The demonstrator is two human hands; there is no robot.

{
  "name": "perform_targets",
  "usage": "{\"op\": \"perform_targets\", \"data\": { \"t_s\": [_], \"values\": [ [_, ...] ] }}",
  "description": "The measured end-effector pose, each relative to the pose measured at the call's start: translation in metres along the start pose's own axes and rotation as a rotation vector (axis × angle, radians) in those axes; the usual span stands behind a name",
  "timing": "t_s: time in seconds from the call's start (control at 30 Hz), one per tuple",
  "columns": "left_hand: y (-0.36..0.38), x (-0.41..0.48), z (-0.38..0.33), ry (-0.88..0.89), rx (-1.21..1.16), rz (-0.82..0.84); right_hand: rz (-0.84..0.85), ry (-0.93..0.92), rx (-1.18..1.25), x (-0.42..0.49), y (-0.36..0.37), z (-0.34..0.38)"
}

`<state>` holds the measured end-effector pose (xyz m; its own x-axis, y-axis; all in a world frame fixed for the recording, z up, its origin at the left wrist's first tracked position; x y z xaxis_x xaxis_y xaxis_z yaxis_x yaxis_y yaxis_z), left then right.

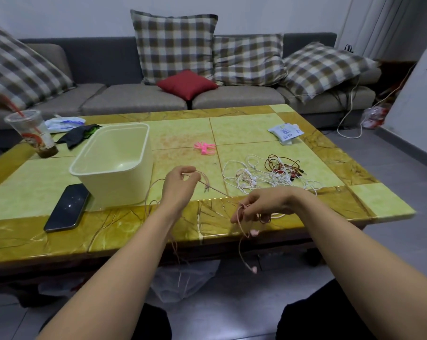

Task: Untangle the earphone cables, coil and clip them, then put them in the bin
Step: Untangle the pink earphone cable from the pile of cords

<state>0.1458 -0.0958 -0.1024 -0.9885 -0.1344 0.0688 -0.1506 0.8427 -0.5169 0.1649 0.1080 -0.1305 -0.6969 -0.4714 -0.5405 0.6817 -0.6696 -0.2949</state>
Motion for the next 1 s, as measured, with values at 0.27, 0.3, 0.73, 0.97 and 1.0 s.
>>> {"op": "perform_targets", "data": {
  "t_s": [0.27,0.3,0.73,0.97,1.0],
  "values": [
    [0.005,-0.002,0.016,-0.054,0.035,0.061,-0.209,-0.282,0.080,-0.006,-0.010,0.019],
    [0.001,-0.002,0.016,-0.062,0.040,-0.009,-0.194,-0.290,0.066,-0.006,-0.009,0.020],
    [-0.004,-0.003,0.008,-0.025,0.087,-0.101,-0.078,-0.299,0.171,0.004,0.002,0.024],
    [0.043,-0.034,-0.033,0.516,0.335,0.350,-0.169,-0.292,0.097,0.012,0.005,0.021],
    [0.051,-0.037,-0.028,0.482,0.350,0.440,-0.157,-0.294,0.087,0.011,0.007,0.022]
  ]
}}
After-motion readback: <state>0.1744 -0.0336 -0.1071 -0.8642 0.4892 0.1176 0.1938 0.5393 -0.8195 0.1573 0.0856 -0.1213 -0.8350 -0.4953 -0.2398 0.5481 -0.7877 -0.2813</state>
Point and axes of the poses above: each hand's wrist, its own x-axis towards the middle knuckle, its own y-axis out of the palm, z = x × y, the point moved 5 cm from there along x, towards the middle knuckle, and after that the axes turned 14 degrees about x, right-handed, at the moved point
